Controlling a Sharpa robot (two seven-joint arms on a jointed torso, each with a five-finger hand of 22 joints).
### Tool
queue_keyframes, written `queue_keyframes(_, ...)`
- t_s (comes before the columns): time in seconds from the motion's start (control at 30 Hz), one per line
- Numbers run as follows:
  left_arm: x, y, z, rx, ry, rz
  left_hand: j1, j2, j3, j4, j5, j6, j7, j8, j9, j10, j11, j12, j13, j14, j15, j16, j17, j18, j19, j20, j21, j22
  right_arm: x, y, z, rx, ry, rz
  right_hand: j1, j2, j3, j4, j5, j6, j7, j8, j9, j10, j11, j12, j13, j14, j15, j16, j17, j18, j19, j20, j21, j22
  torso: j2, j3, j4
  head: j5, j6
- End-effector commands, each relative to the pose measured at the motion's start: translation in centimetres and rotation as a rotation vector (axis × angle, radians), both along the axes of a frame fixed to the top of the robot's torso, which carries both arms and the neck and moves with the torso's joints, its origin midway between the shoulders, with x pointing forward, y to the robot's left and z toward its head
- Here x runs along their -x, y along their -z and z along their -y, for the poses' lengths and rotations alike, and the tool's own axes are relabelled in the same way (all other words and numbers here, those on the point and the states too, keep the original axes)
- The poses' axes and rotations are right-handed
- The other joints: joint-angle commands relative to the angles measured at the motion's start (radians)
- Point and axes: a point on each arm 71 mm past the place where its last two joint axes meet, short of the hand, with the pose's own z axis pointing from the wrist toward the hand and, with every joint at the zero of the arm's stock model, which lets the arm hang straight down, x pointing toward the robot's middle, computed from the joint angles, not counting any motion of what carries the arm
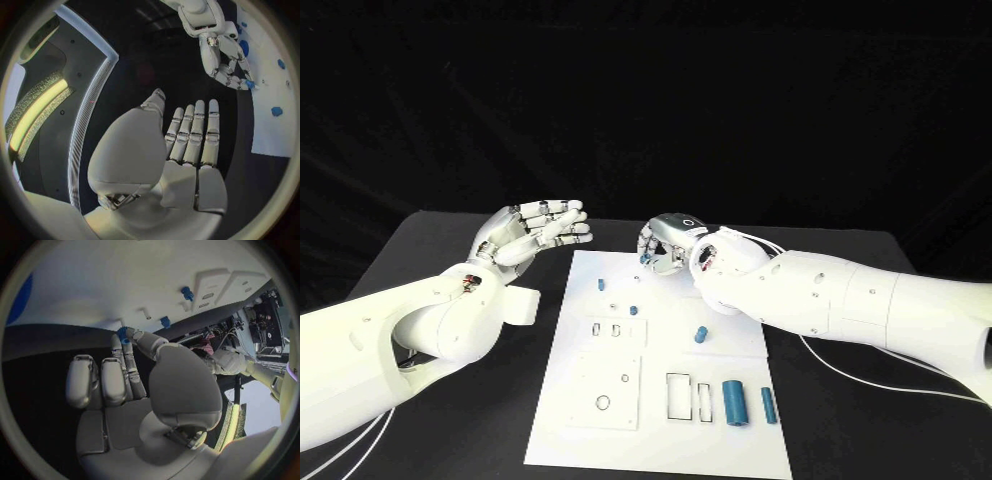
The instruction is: Assemble the parts on the task board
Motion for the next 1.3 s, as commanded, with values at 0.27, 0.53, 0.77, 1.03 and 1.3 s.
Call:
queue_keyframes(0.27, 0.03, -0.37, 0.38, 0.014, 0.023, 0.009, 0.008, 0.0, 0.0, 0.007, -0.006, -0.003, 0.035, -0.005, 0.001, -0.002, 0.006, -0.003, -0.001, 0.003, 0.0, 0.007, 0.001, 0.014, 0.007, 0.001, 0.004, 0.001, -0.27, 0.22, -0.13, 0.017, 0.008, -0.019, 0.009, 0.013, 0.006, 0.0, 0.008, -0.011, 0.002, 0.005, 0.002, 0.027, -0.033, -0.002, 0.018, 0.019, 0.001, 0.009, 0.003, -0.017, 0.003, 0.003, 0.005, 0.001, 0.001, -0.0005, 0.0001, 0.002, -0.002)
queue_keyframes(0.53, -0.04, -0.48, 0.46, 0.014, 0.025, 0.011, 0.008, -0.001, 0.0, 0.007, -0.006, -0.006, 0.037, -0.006, 0.0, -0.004, 0.007, -0.005, -0.002, 0.002, 0.0, 0.007, 0.003, 0.014, 0.007, 0.001, 0.004, 0.0, -0.33, 0.55, -0.3, 0.033, 0.003, -0.039, 0.007, 0.011, 0.006, 0.001, 0.009, -0.015, 0.003, 0.005, 0.004, 0.023, -0.031, -0.004, 0.019, 0.019, 0.002, 0.01, 0.003, -0.017, 0.002, 0.004, 0.004, 0.001, 0.003, -0.0007, 0.0013, 0.001, -0.003)
queue_keyframes(0.77, -0.09, -0.59, 0.5, 0.014, 0.026, 0.013, 0.008, -0.001, 0.0, 0.007, -0.006, -0.006, 0.037, -0.006, 0.0, -0.004, 0.007, -0.005, -0.002, 0.002, 0.0, 0.007, 0.003, 0.014, 0.007, 0.001, 0.004, 0.0, -0.32, 0.81, -0.31, 0.047, 0.0, -0.057, 0.004, 0.009, 0.006, 0.001, 0.01, -0.019, 0.004, 0.005, 0.008, 0.018, -0.03, -0.006, 0.019, 0.018, 0.003, 0.011, 0.002, -0.016, 0.001, 0.005, 0.003, 0.0, 0.002, -0.0004, 0.0019, 0.0, -0.006)
queue_keyframes(1.03, -0.14, -0.63, 0.47, 0.014, 0.025, 0.013, 0.009, -0.001, 0.0, 0.007, -0.006, -0.007, 0.038, -0.007, 0.0, -0.006, 0.008, -0.007, -0.002, 0.001, 0.001, 0.007, 0.004, 0.014, 0.007, 0.001, 0.004, 0.0, -0.23, 0.89, -0.44, 0.052, -0.004, -0.066, 0.003, 0.008, 0.005, 0.002, 0.01, -0.02, 0.004, 0.005, 0.008, 0.017, -0.029, -0.007, 0.019, 0.018, 0.004, 0.011, 0.002, -0.016, 0.0, 0.005, 0.003, -0.002, 0.002, -0.0005, 0.0026, 0.0, -0.007)
queue_keyframes(1.3, -0.21, -0.61, 0.32, 0.012, 0.021, 0.013, 0.009, -0.001, 0.0, 0.007, -0.006, -0.007, 0.038, -0.007, 0.0, -0.006, 0.008, -0.007, -0.002, 0.001, 0.001, 0.007, 0.004, 0.014, 0.007, 0.001, 0.004, 0.0, -0.17, 0.92, -0.28, 0.056, -0.003, -0.068, 0.003, 0.008, 0.005, 0.002, 0.01, -0.021, 0.004, 0.005, 0.009, 0.017, -0.029, -0.007, 0.02, 0.018, 0.004, 0.012, 0.002, -0.016, 0.0, 0.006, 0.003, 0.0, 0.002, -0.0001, 0.0007, 0.001, -0.006)
